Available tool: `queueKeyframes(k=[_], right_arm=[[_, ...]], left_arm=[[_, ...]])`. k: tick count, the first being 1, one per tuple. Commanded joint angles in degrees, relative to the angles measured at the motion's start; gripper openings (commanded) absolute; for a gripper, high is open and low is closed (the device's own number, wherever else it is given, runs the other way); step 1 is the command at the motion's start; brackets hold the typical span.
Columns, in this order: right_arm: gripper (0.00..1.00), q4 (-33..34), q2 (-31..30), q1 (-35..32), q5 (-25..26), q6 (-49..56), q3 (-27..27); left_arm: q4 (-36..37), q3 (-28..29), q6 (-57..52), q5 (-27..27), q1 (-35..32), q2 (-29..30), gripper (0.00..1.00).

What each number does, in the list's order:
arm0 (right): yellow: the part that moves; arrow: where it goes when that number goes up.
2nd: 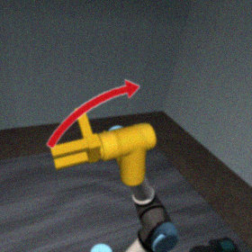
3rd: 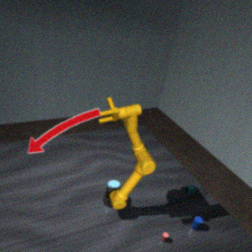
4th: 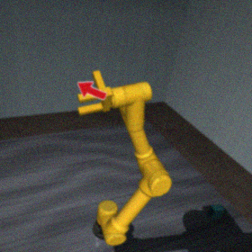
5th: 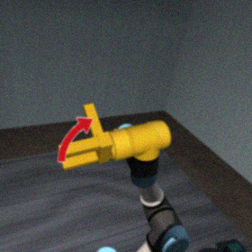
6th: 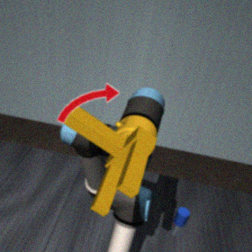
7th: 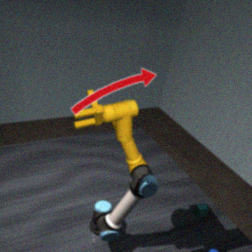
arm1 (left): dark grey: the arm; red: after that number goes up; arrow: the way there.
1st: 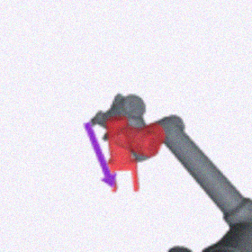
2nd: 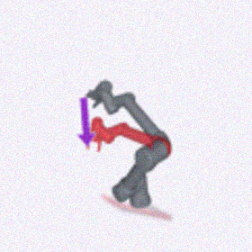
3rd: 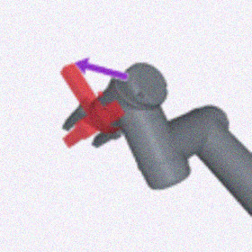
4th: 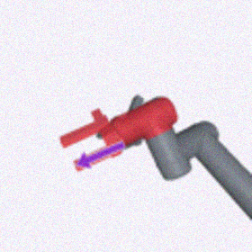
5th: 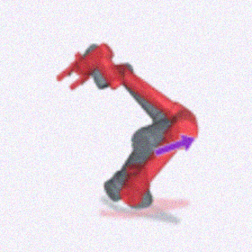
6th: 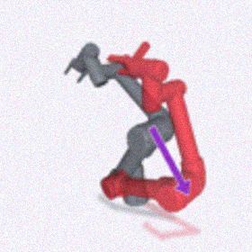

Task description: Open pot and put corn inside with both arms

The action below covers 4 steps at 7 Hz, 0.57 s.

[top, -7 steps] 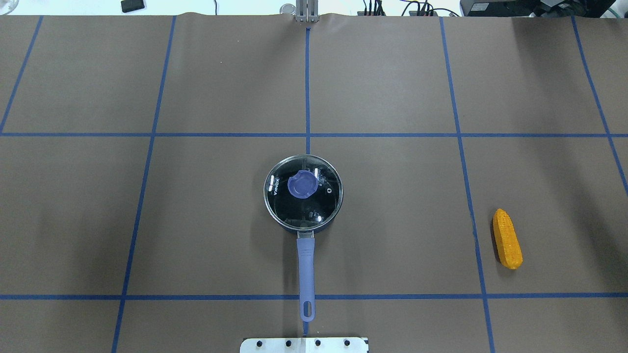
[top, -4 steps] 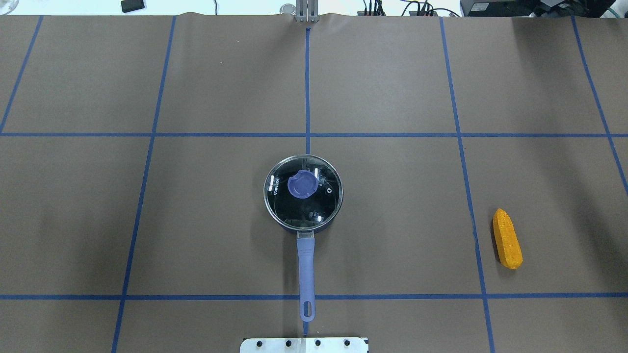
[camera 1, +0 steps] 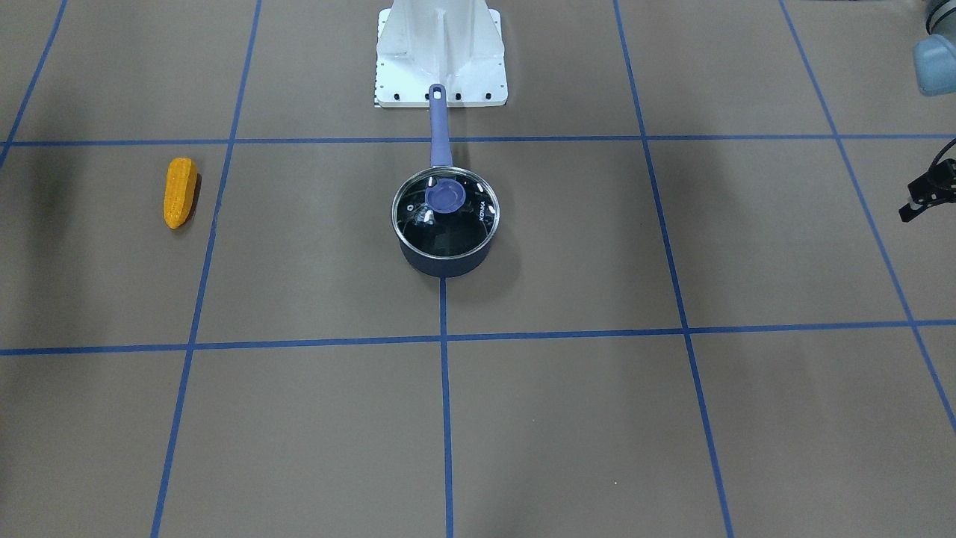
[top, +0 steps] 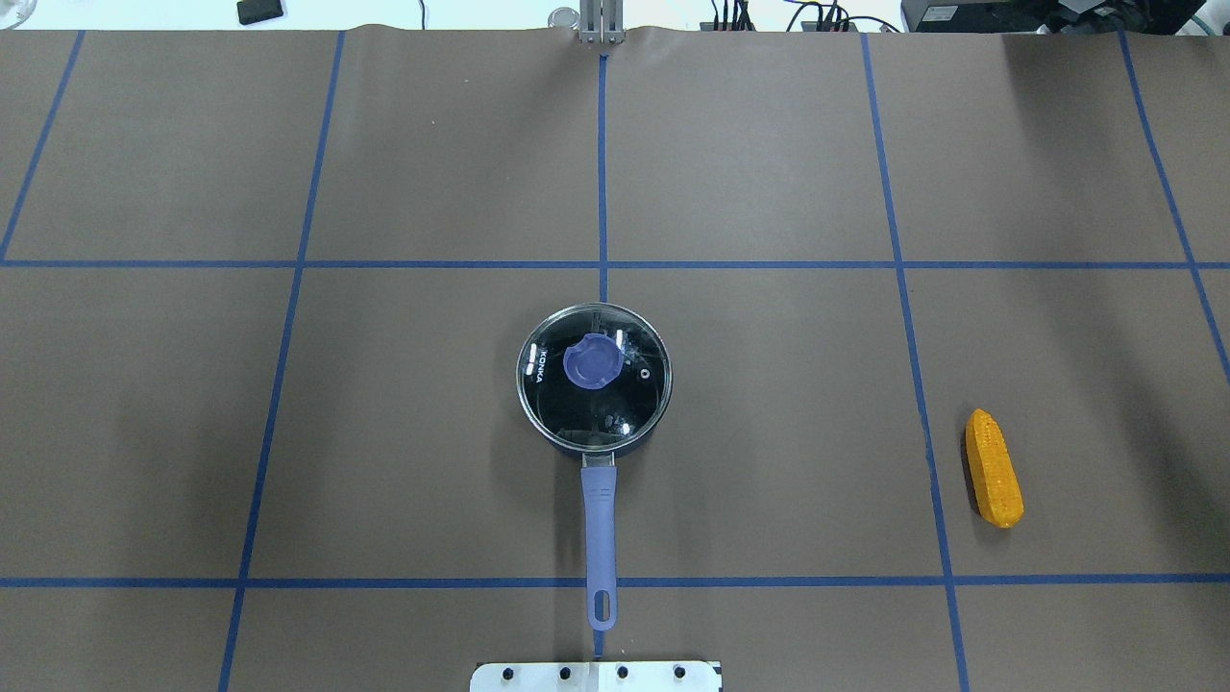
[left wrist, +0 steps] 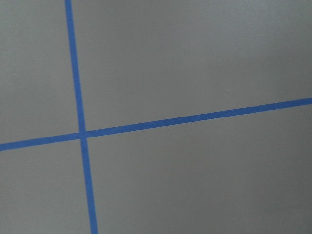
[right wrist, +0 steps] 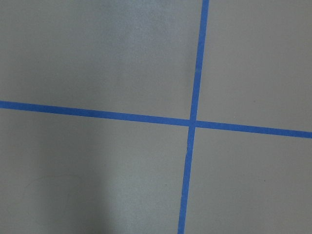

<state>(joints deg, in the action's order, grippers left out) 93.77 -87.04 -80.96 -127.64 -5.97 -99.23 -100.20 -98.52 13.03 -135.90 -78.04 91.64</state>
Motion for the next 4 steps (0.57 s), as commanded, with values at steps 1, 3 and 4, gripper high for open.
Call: queueKeyframes(k=[1, 3, 4], right_arm=[[1.00, -0.08, 0.29, 0.01, -2.27, -0.10, -1.39], [1.00, 0.01, 0.11, 0.01, -2.53, -0.01, -1.58], [1.00, 0.01, -0.23, 0.01, -2.44, -0.18, -1.75]], left_arm=[[6.38, 0.26, 0.06, 0.11, 1.13, 6.32, 1.00], [16.57, 0.00, 3.20, 0.11, 3.49, 15.72, 1.00], [16.70, -0.09, 8.27, 0.11, 5.25, 18.20, 1.00]])
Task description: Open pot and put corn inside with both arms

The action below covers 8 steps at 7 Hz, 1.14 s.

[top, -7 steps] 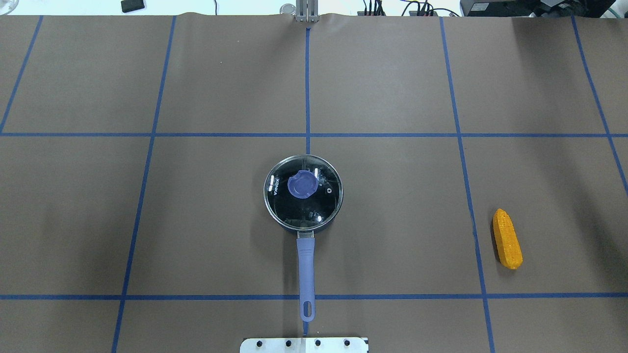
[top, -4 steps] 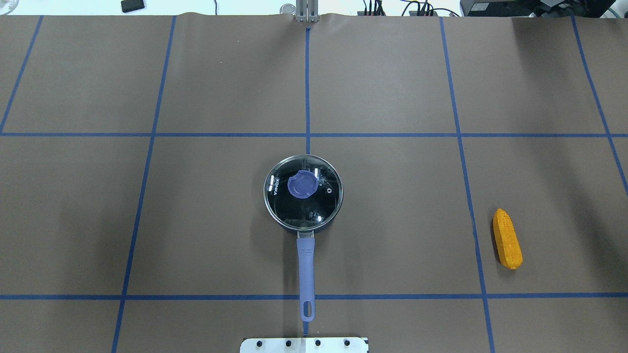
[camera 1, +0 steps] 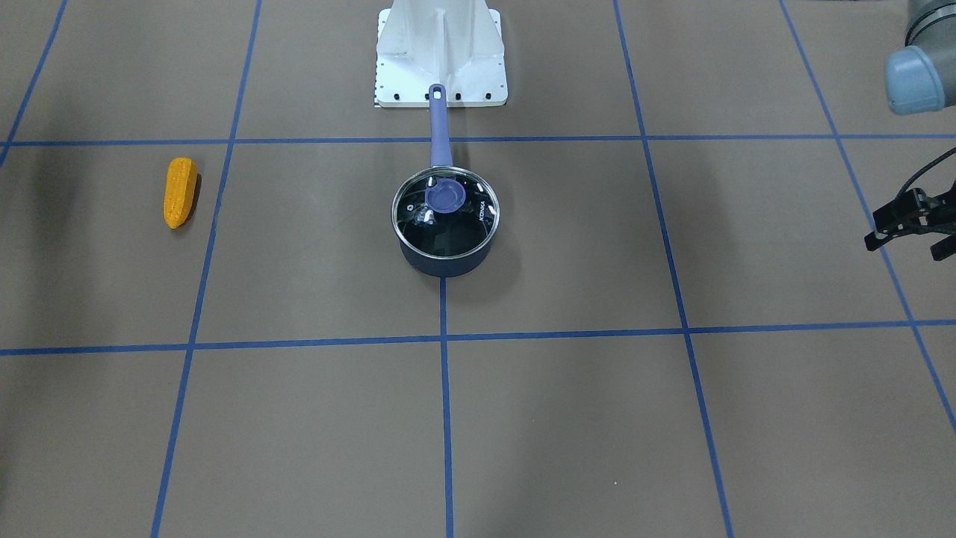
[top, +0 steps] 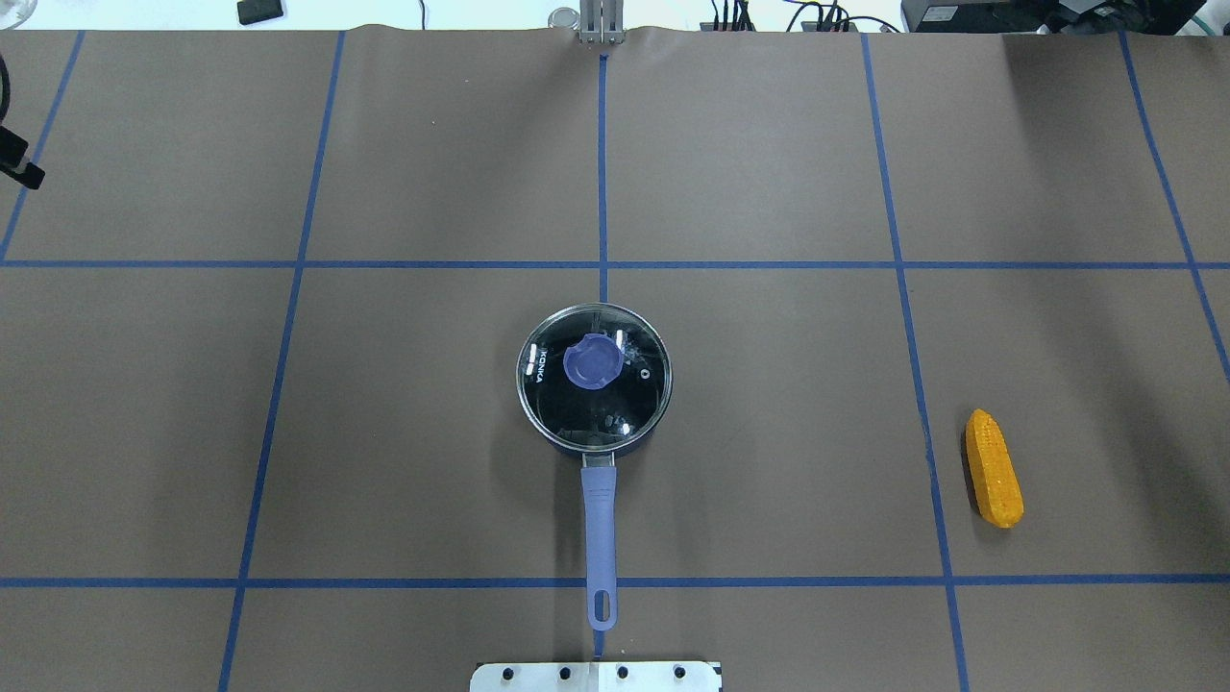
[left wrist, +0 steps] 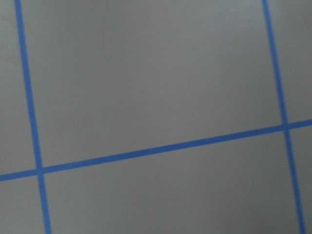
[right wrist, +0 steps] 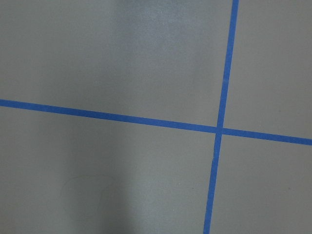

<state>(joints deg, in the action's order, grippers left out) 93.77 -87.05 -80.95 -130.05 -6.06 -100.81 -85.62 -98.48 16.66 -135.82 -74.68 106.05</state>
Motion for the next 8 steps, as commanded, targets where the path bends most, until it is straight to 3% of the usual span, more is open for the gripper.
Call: queueKeyframes(k=[1, 3, 5, 8], right_arm=[[1.00, 0.01, -0.22, 0.43, -0.20, -0.18, -0.26], [1.00, -0.08, -0.05, 3.23, -5.19, -10.31, -3.31], [1.00, -0.52, 0.39, 7.80, -6.26, -10.90, -9.98], [1.00, -12.86, -2.06, 13.68, -5.13, -23.05, -10.63]], left_arm=[[2.21, -0.13, 9.31, 0.11, 3.91, 5.98, 1.00], [2.21, -0.05, 18.80, 0.46, 7.69, 10.64, 1.00], [2.21, -0.05, 26.27, 1.77, 12.43, 15.04, 1.00], [2.47, 0.13, 39.99, 8.44, 22.18, 21.97, 1.00]])
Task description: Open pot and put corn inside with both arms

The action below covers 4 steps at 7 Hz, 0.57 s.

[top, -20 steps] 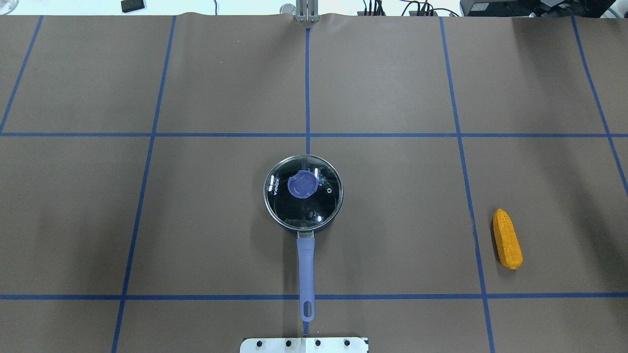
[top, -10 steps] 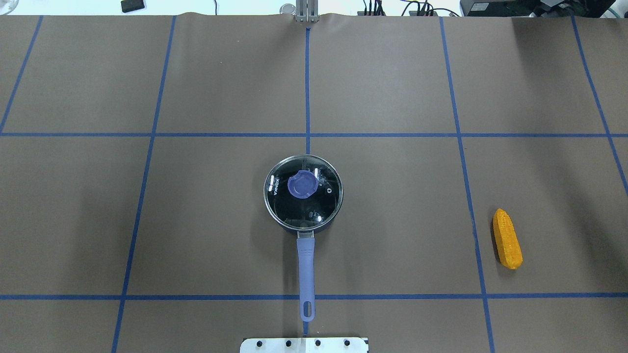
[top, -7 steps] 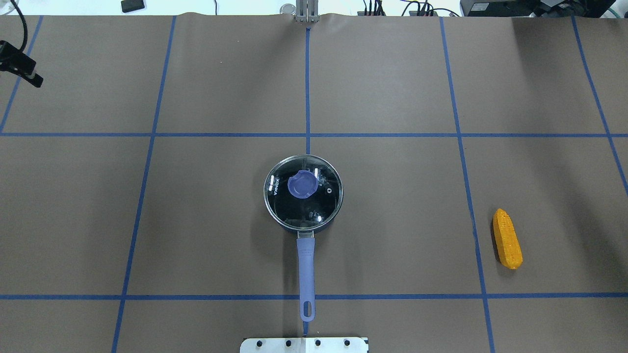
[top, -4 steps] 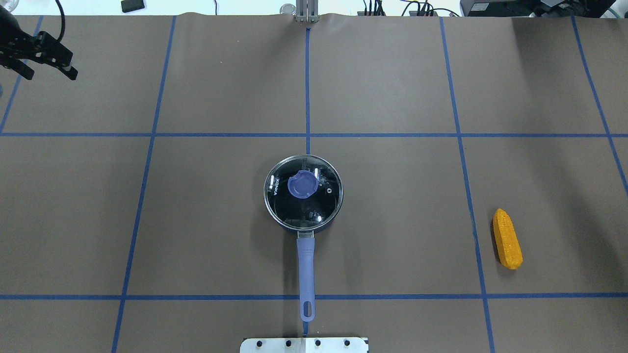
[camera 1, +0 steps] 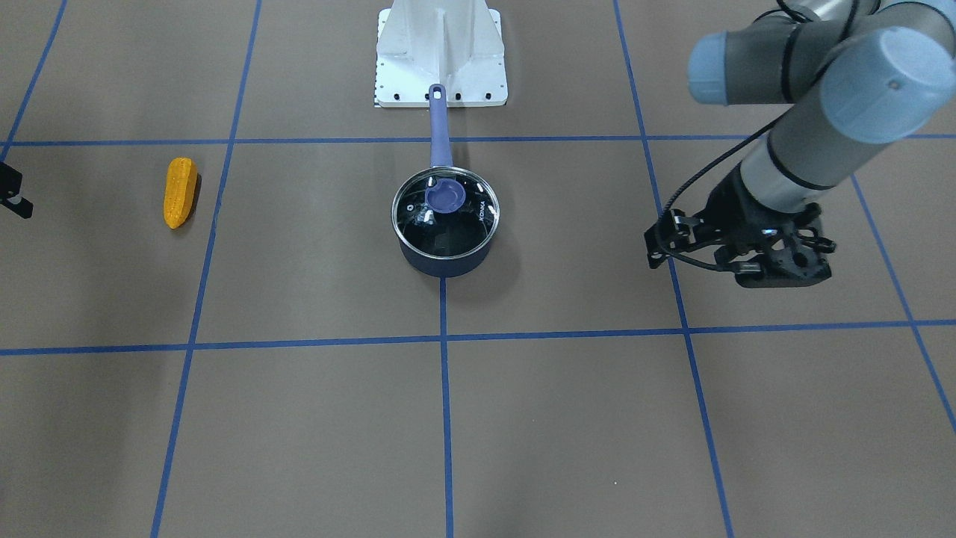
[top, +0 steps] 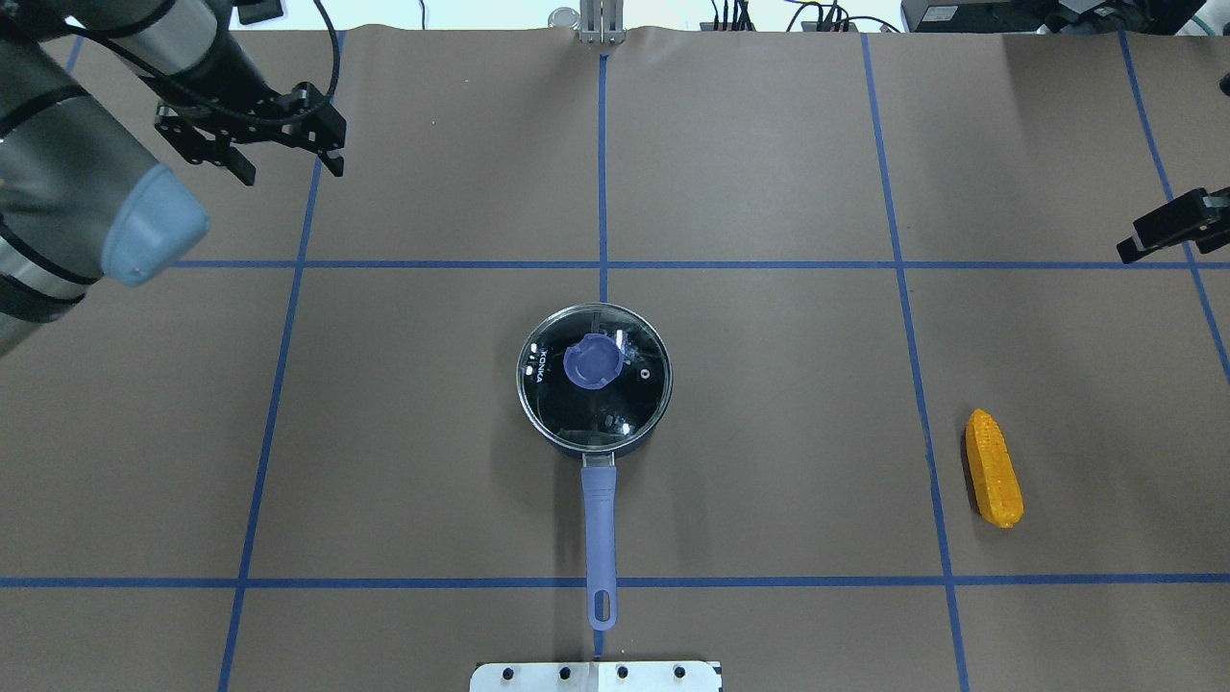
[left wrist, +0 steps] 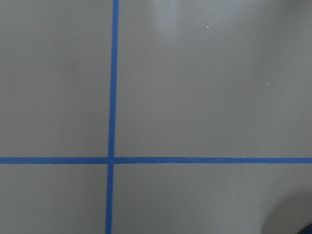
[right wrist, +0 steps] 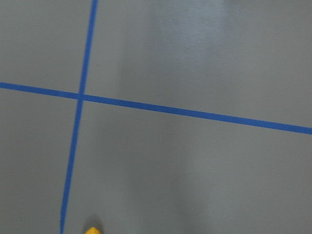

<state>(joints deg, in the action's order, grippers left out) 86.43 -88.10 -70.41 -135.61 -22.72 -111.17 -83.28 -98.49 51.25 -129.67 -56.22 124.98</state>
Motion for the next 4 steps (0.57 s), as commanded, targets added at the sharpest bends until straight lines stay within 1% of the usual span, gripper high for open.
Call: queueKeyframes(k=[1, 2, 3, 4], right_arm=[[1.00, -11.66, -4.33, 6.82, 4.18, -8.55, -0.27], [1.00, -16.34, -6.80, 9.12, 5.26, -12.57, -0.10], [1.00, -16.73, -7.00, 10.71, 5.53, -14.53, -0.10], [1.00, -16.74, -8.04, 11.95, 5.54, -15.24, -0.01]], left_arm=[[3.88, 0.32, 6.84, 3.62, 6.10, 6.73, 1.00], [8.62, 0.32, 7.55, 6.07, 8.47, 10.59, 1.00], [9.36, 0.41, 9.29, 7.75, 11.11, 12.37, 1.00], [9.37, 0.32, 10.01, 8.20, 12.61, 13.09, 1.00]])
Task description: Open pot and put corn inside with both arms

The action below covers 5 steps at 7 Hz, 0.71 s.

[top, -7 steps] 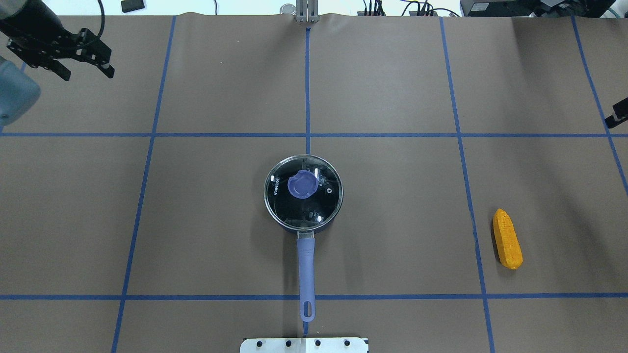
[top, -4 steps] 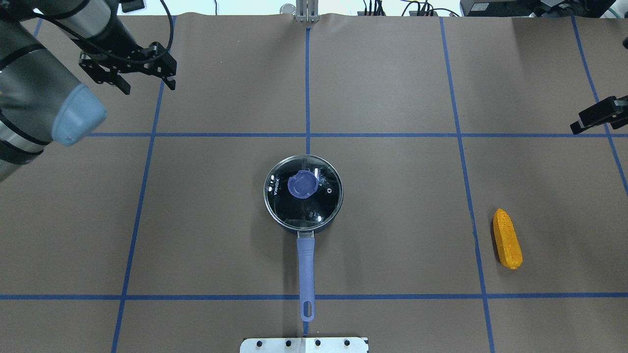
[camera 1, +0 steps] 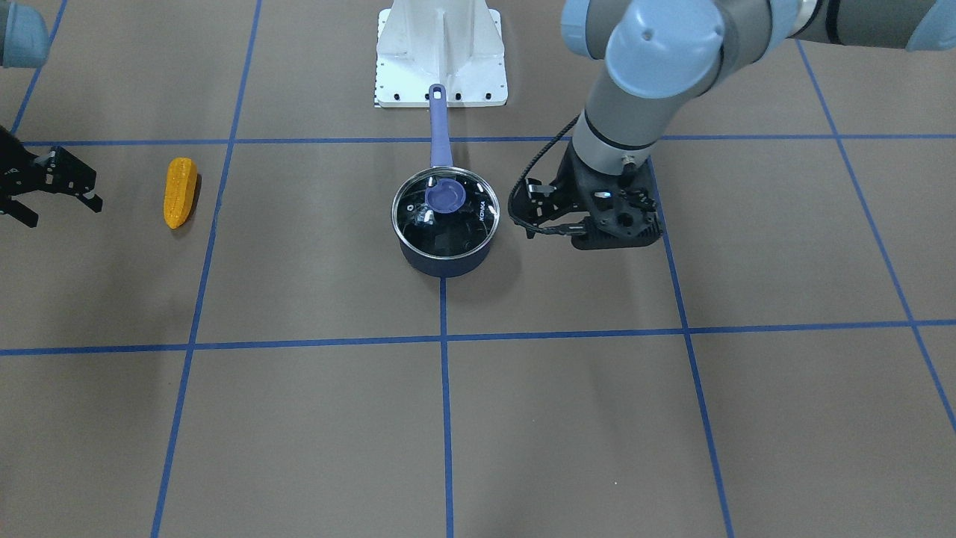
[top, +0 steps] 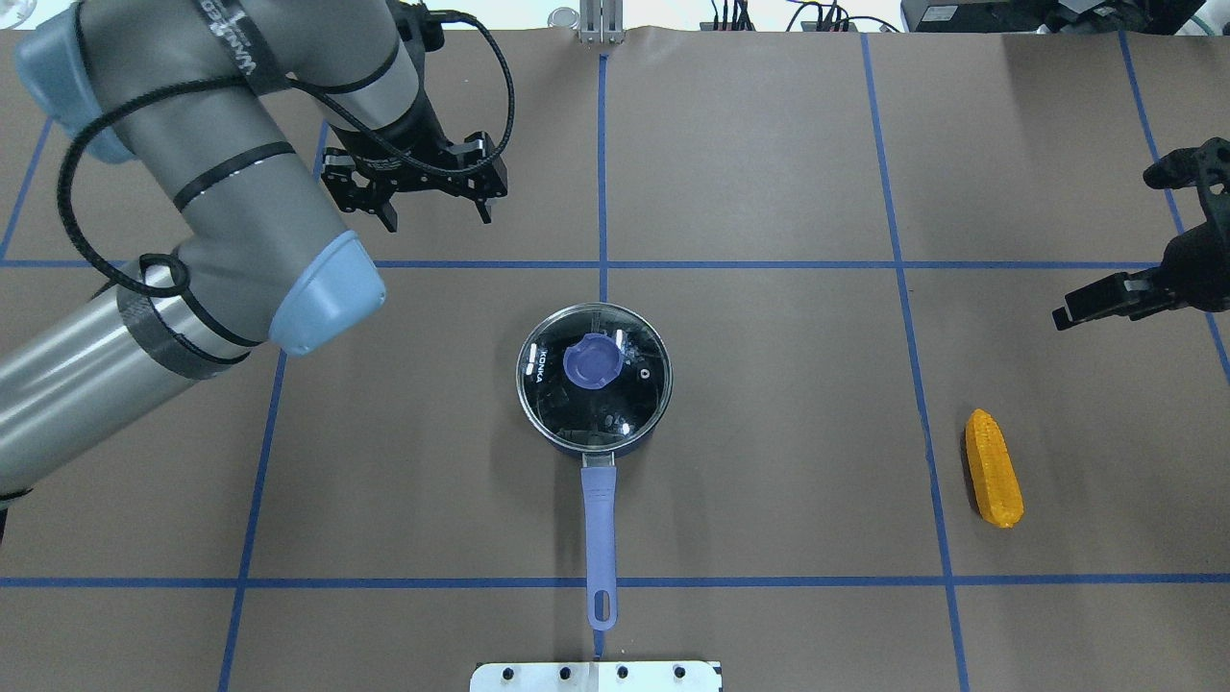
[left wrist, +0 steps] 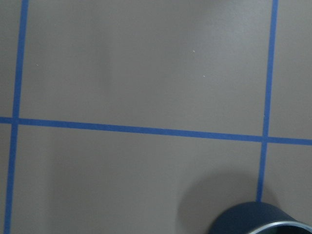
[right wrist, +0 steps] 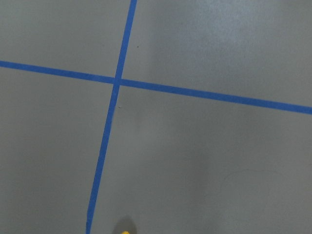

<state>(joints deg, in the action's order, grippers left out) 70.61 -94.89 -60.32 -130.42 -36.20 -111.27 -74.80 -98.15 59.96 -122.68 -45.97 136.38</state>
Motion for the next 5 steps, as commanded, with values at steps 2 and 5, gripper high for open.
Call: queueKeyframes(k=[2, 5], right_arm=[[1.00, -0.91, -2.40, 3.35, 0.34, -2.30, -0.09], [1.00, -1.00, -3.19, 8.52, 3.22, -3.70, -0.53]], left_arm=[[0.88, -0.02, 4.35, 4.17, 7.36, 3.26, 1.00], [0.18, 2.51, 5.35, 6.74, 12.39, 5.29, 0.99]])
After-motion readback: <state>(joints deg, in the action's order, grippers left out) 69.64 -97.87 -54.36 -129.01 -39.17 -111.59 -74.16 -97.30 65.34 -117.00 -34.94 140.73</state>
